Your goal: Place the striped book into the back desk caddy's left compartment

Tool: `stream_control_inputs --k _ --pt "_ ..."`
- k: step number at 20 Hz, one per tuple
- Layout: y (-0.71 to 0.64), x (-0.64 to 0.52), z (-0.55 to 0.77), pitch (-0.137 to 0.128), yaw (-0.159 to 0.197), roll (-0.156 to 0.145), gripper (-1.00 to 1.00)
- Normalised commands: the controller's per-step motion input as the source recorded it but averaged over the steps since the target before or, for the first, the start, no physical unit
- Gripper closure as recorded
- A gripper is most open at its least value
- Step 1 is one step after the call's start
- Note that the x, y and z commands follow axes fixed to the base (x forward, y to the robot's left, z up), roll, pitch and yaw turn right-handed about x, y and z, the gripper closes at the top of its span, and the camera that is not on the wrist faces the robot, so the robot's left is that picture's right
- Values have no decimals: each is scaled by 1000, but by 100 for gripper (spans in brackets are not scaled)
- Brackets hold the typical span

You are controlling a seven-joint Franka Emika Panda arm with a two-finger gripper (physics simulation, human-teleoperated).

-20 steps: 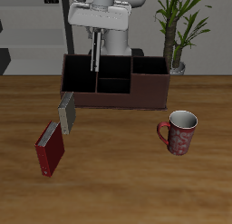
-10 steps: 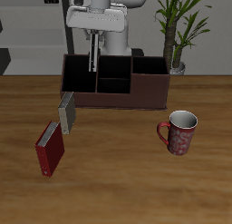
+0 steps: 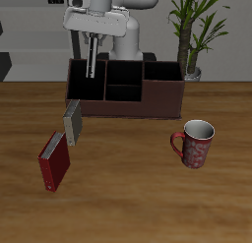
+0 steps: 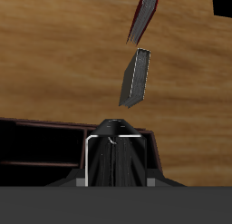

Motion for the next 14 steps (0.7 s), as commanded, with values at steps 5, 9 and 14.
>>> stream_control_inputs --k 5,9,14 --pt "-42 -71 -72 5 -14 -20 100" --pt "46 -77 -67 -11 8 -12 100" --pt "-54 -49 -175 13 -5 -14 100"
